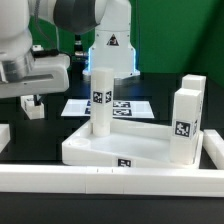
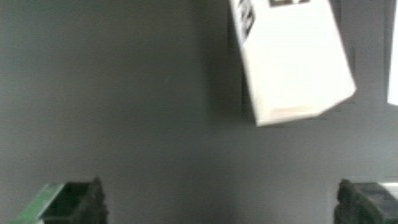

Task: Assemble desk

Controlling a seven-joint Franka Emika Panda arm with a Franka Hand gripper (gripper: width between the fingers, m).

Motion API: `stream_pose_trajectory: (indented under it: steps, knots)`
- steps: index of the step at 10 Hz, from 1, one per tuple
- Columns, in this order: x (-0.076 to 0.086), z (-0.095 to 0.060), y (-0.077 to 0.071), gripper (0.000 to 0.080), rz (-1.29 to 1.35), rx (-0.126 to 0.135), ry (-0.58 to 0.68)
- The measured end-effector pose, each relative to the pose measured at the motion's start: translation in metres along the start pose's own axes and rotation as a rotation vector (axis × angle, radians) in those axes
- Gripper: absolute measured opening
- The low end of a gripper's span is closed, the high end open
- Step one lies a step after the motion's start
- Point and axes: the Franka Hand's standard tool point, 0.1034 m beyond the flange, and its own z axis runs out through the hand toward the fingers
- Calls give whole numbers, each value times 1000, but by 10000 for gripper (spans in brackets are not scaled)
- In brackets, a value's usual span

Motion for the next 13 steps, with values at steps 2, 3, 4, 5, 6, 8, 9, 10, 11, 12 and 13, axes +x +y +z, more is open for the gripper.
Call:
stream_pose_trajectory:
  steps: [2,3,4,5,6,8,9,10,11,12,13]
  knots:
    - [-6,12,-14,648,0,12,-107]
    - [-6,13,-15,648,-1,24,-148]
    - [-3,13,-14,648,-1,25,-164]
    - [-3,15,-14,648,4,23,-165]
    - [-4,20,-15,648,19,21,-182]
    - [-8,31,-15,648,39,23,-223]
    - [-8,30,-15,648,38,22,-220]
    - [-9,32,-17,648,37,28,-236]
    - [-9,33,-17,648,37,29,-242]
    - [-13,35,-19,648,40,44,-286]
    - [-13,41,-19,648,41,49,-317]
